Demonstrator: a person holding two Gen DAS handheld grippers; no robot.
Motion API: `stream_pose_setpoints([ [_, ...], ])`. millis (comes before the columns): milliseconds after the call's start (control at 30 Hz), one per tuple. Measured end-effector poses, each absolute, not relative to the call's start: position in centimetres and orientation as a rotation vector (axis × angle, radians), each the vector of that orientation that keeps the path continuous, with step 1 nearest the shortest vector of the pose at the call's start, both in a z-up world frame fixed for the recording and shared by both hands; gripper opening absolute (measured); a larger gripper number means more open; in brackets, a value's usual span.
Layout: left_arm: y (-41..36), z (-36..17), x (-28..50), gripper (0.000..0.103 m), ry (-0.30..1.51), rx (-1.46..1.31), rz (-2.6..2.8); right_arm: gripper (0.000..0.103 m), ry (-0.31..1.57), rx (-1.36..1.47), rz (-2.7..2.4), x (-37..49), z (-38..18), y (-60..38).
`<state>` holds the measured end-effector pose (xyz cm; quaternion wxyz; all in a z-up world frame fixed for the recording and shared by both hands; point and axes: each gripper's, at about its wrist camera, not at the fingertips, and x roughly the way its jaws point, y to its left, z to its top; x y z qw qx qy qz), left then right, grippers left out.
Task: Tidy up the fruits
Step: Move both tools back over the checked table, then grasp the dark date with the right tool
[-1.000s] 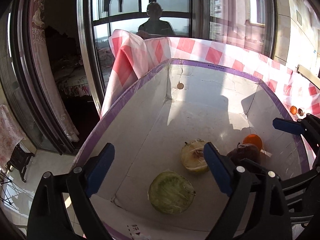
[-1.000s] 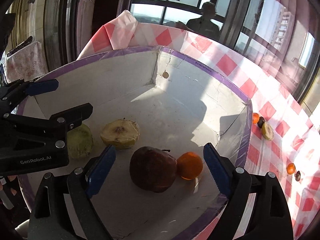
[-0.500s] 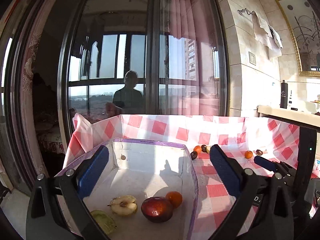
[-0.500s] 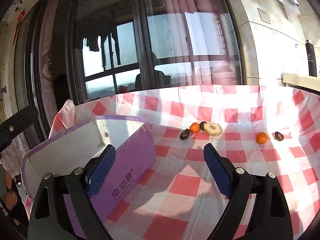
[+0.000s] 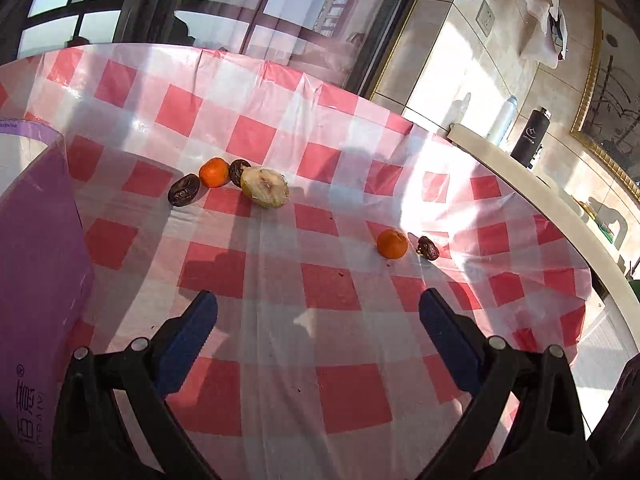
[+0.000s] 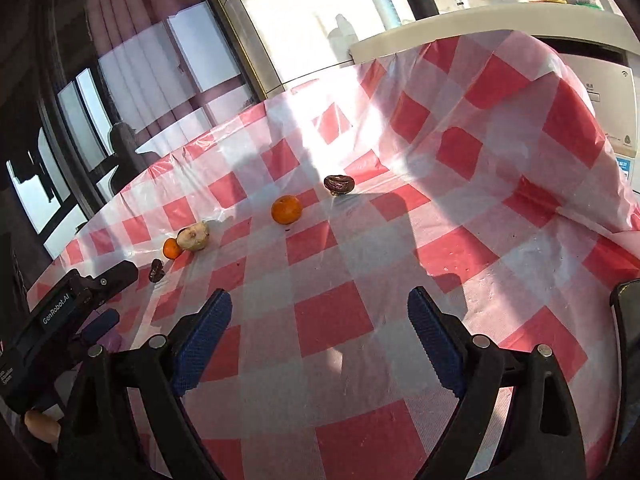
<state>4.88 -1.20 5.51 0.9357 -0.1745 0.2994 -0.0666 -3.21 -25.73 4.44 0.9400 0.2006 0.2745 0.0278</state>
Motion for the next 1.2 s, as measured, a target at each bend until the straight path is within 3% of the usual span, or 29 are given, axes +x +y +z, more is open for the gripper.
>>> stream_pose_setpoints([
  [200, -0.3, 2.9, 8.7, 0.101, 0.657, -0.495, -0.187, 0.087, 0.618, 0.388, 0.051, -0.4, 4.1, -26.1],
  [433, 1.8, 1.6, 9.0, 0.101, 0.684, -0.652, -0.21, 0.079, 0.68, 0.296, 0.009, 7.8, 3.7, -25.8],
  [633, 1.7, 1.2, 9.5, 0.101, 0.704, -0.655, -0.211, 0.072, 0.749, 0.267, -0.062, 16.2, 3.0, -26.4],
  [867, 1.7, 1.0, 9.5, 0.101, 0.711, -0.649, -0.209, 0.071, 0.855, 0.21, -0.087, 22.9, 2.0, -25.3],
  [900, 1.7, 0.9, 9.6, 0.101, 0.711, -0.651, -0.209, 0.067, 0.876, 0.194, -0.092, 23.5, 1.8, -25.1],
  [933, 1.8, 0.8, 9.6, 0.101, 0.713, -0.654, -0.208, 0.054, 0.879, 0.159, -0.108, 23.7, 1.8, -24.7],
  [1000, 1.9, 0.8, 9.7, 0.101, 0.718, -0.658, -0.207, 0.041, 0.882, 0.101, -0.134, 23.3, 1.9, -24.2],
  [1200, 1.7, 0.9, 9.6, 0.101, 0.715, -0.643, -0.204, 0.04, 0.781, 0.265, -0.087, 17.1, 2.5, -26.7],
])
